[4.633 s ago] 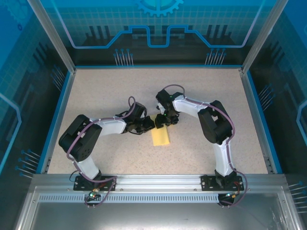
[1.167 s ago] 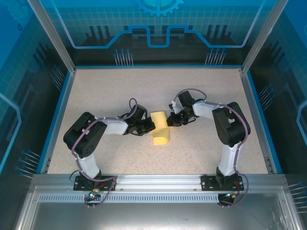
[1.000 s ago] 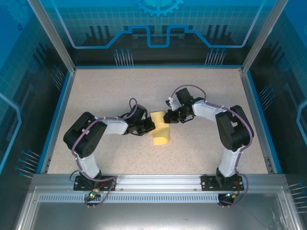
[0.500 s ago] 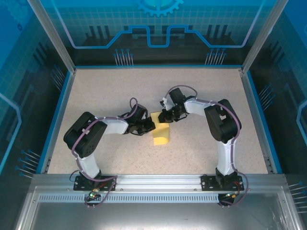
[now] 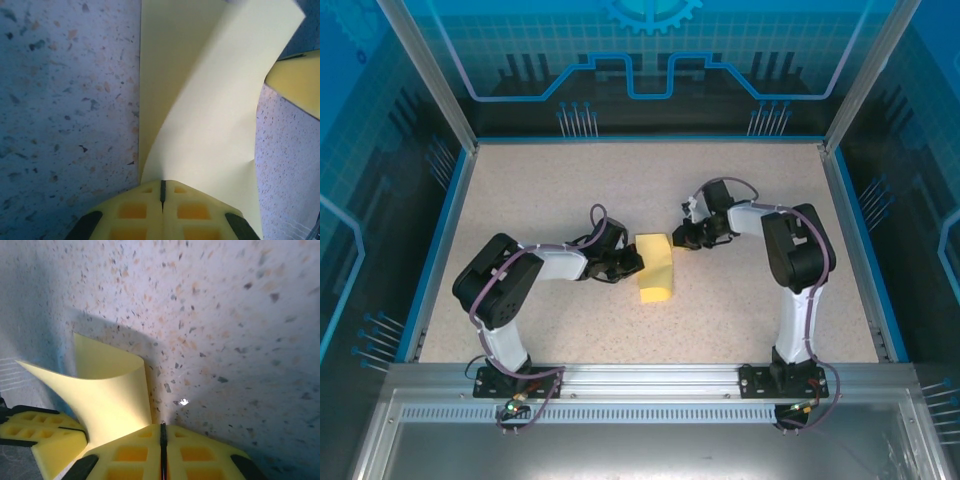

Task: Fold a paper plane with a square sheet of paper (pick it up from the middle)
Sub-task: Fold the square sheet of paper in half at the center of the table.

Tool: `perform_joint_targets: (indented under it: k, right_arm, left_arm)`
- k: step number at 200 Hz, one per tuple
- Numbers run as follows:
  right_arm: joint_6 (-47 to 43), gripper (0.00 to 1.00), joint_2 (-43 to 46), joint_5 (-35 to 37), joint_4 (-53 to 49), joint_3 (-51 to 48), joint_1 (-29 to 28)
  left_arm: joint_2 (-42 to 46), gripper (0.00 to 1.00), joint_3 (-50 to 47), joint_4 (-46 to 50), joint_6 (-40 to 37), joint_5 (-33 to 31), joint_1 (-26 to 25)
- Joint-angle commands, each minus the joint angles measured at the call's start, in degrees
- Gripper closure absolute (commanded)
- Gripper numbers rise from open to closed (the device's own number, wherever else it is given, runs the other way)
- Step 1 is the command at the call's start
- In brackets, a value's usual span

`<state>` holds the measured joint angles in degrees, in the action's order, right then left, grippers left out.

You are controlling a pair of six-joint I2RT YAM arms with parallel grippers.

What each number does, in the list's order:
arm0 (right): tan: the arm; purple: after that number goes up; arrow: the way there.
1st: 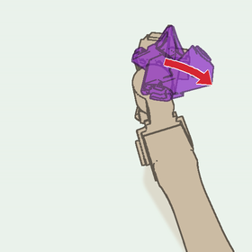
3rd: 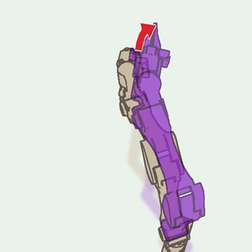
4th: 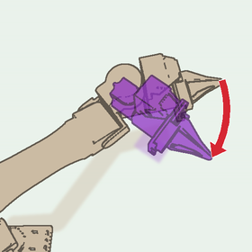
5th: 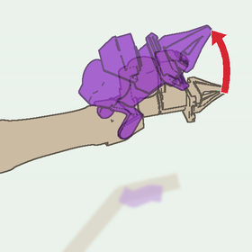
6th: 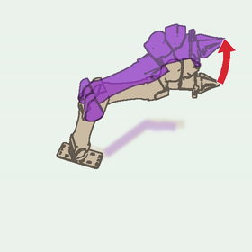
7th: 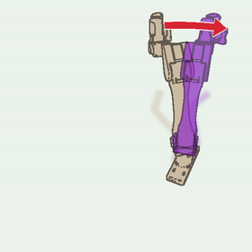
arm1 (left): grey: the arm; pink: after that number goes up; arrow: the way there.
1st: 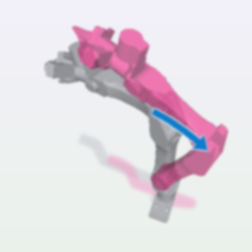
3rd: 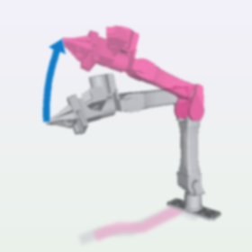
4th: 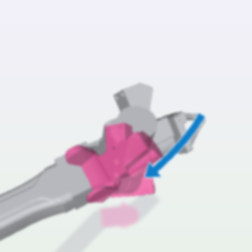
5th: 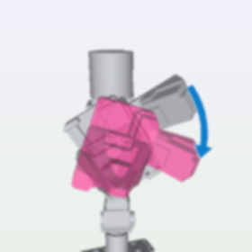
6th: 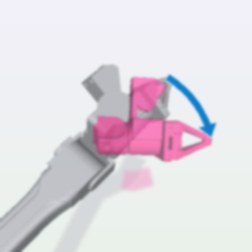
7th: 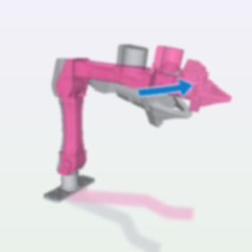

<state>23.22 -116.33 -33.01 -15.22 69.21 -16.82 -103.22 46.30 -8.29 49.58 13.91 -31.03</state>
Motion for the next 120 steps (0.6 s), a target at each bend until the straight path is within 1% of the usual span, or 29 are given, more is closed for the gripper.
perform_joint_targets:
  k: [1,13,24,46,59,72,101,120]
  right_arm:
    - [1.34,0.90,6.27,-0.82,4.00,-0.82,0.12]
    - [1.29,0.90,7.64,-1.11,4.56,-1.00,-1.38]
    - [0.01,0.89,7.06,-0.35,1.58,0.93,-3.42]
    - [-1.10,0.89,3.47,0.80,-1.70,3.97,-7.66]
    - [-0.44,0.89,0.44,0.59,-2.72,5.98,-8.78]
    - [0.63,0.89,-2.01,-0.32,-2.36,7.12,-8.98]
    - [2.83,0.89,-5.78,-3.75,2.13,7.22,-7.59]
    - [2.96,0.89,-7.09,-2.71,2.56,7.16,-6.10]
  left_arm:
    - [-6.37,1.00,-3.89,15.40,-0.17,-6.35,-0.18]
    - [-6.41,1.00,-3.72,15.52,-0.24,-6.27,-0.26]
    - [-6.64,1.00,-3.44,15.65,-0.35,-6.27,-0.19]
    - [-6.89,1.00,-3.08,15.77,-0.40,-6.18,-0.23]
    - [-6.91,1.00,-3.09,15.87,-0.36,-6.22,-0.21]
    - [-6.65,1.00,-3.37,15.84,-0.10,-6.35,-0.22]
    - [-6.12,1.00,-3.59,16.22,0.10,-6.71,-0.23]
    - [-6.21,1.00,-3.76,16.31,0.22,-6.79,-0.18]
